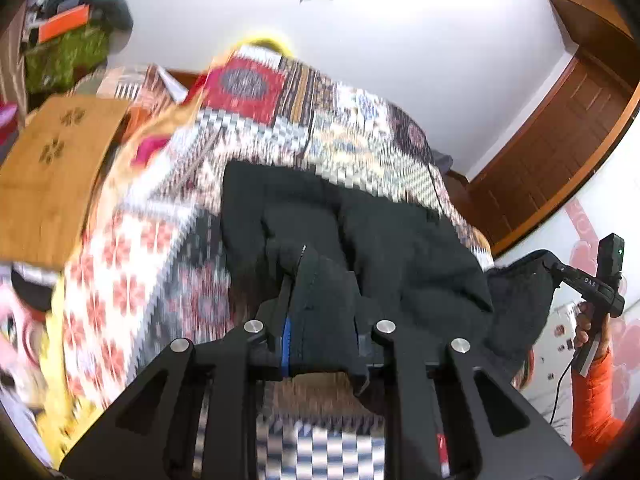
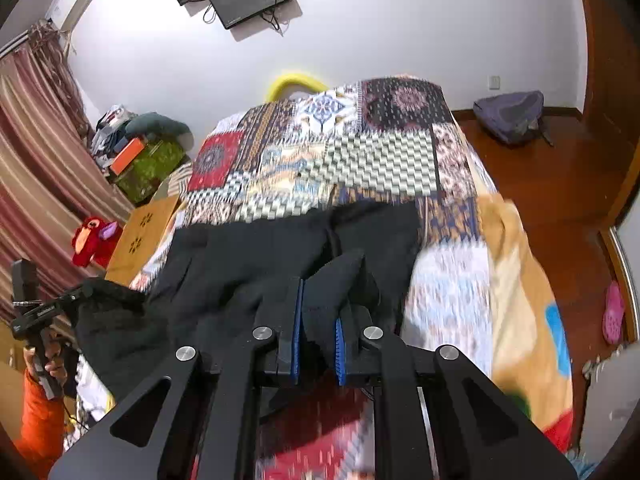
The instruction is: Fold large clothes
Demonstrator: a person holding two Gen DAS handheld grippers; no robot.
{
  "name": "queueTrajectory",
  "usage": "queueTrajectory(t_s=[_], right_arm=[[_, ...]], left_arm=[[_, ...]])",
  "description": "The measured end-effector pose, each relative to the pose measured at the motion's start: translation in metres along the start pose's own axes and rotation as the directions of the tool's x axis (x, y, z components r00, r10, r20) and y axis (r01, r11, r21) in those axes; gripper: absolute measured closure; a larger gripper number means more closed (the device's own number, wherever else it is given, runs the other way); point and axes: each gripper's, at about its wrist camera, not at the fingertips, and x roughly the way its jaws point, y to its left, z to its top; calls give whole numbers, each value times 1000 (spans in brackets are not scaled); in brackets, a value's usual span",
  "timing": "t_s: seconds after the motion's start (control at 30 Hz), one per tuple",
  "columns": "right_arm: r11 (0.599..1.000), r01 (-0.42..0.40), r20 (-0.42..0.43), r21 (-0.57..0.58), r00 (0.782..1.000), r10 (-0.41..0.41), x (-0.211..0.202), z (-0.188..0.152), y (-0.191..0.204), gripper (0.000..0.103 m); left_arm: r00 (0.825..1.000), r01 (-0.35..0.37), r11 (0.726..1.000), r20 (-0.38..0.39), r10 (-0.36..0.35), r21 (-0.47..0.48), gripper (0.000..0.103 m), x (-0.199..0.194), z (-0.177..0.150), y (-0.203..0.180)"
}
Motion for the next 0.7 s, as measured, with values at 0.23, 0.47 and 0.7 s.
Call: queueTrajectory(t_s=[0.23, 0.47, 0.7], right_arm=[[995, 49, 19, 86, 999, -51, 60, 64, -24, 92], [972, 142, -94, 189, 988, -126, 156, 81, -75, 92], [959, 210, -234, 188, 958, -164, 224, 65, -96, 92]], left_arm=[[996, -67, 993, 50, 72, -98, 84, 52, 81, 28], [975, -221, 963, -51, 215, -157, 83, 150, 102, 81], [944, -309, 947, -146, 296, -81, 77, 226, 94, 98]])
